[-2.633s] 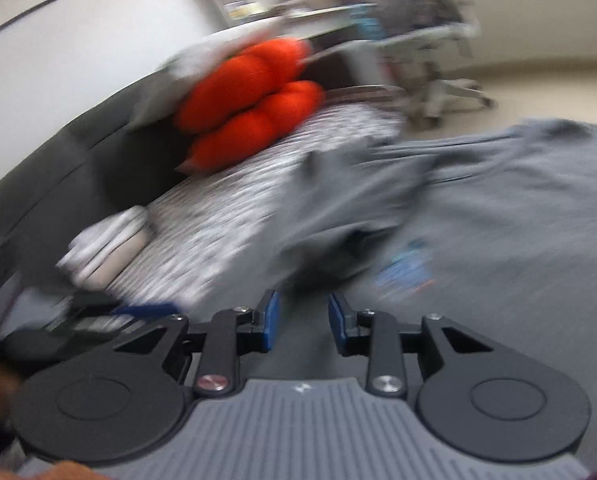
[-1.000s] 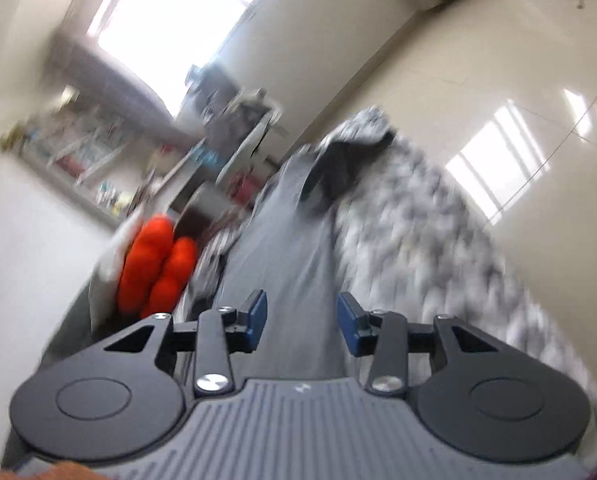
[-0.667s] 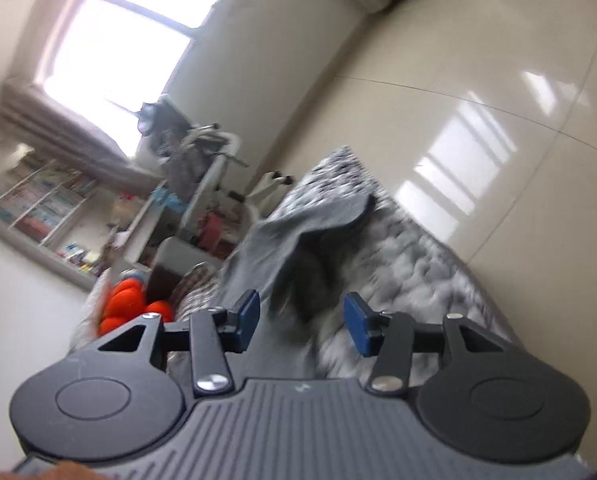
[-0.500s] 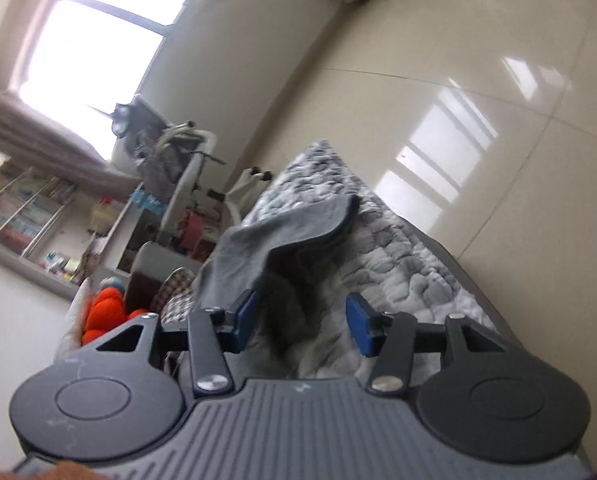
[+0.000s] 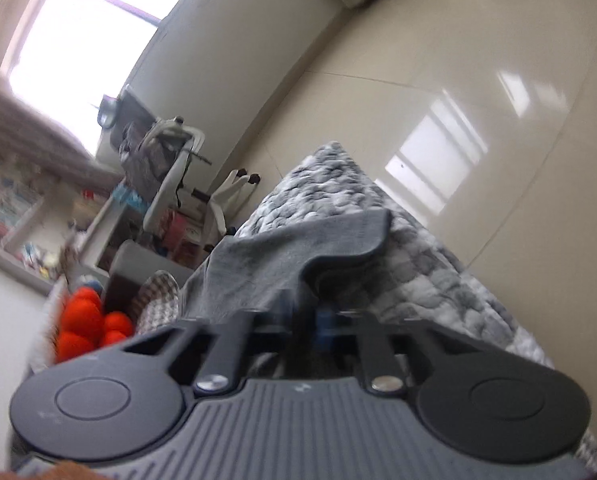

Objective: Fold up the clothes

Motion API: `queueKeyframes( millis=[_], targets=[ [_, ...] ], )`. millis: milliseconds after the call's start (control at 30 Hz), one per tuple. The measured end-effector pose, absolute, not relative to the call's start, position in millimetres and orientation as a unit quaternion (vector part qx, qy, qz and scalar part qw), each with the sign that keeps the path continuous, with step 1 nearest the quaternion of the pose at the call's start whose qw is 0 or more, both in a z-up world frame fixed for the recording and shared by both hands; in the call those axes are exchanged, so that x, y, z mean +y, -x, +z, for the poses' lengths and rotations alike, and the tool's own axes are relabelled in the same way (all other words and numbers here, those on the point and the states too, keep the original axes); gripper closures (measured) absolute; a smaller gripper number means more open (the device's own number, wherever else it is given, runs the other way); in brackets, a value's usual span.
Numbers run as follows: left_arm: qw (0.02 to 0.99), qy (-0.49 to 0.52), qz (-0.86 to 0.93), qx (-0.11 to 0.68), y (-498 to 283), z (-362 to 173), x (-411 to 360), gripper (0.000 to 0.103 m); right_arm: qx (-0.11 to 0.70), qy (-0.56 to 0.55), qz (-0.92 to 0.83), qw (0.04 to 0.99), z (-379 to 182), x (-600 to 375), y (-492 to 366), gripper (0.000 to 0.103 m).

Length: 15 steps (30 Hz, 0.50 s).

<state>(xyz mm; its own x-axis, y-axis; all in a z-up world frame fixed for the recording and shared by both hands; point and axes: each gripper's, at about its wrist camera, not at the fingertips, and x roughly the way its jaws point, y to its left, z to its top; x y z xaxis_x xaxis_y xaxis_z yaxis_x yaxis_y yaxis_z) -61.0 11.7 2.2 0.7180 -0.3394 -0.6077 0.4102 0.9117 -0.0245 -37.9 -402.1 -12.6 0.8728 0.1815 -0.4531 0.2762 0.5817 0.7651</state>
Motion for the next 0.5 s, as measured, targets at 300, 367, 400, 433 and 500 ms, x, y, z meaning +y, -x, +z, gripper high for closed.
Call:
queueKeyframes(
  millis=[300,367,400,433,500],
  targets=[
    [0.917,0.075,-0.222,0.322,55.9,10.1,45.4,0.006,0.184,-0.241,0.156,0.940,67.3,-246.9,3.9,0.094],
    [0.915,0.102,-0.216,0.325,54.3,13.0,55.7,0.007,0.260,-0.164,0.177,0.935,54.8,-186.5,-19.9,0.094],
    [0.915,0.112,-0.211,0.326,53.5,14.6,60.3,0.007,0.295,-0.124,0.183,0.930,46.2,-158.6,-28.2,0.094],
    [0.915,0.118,-0.204,0.327,53.2,16.9,66.1,0.007,0.324,-0.078,0.181,0.925,35.8,-134.5,-31.6,0.092],
    [0.918,0.125,-0.195,0.321,52.4,21.7,76.9,0.007,0.335,-0.009,0.177,0.926,23.8,-110.0,-19.4,0.088]
  ],
)
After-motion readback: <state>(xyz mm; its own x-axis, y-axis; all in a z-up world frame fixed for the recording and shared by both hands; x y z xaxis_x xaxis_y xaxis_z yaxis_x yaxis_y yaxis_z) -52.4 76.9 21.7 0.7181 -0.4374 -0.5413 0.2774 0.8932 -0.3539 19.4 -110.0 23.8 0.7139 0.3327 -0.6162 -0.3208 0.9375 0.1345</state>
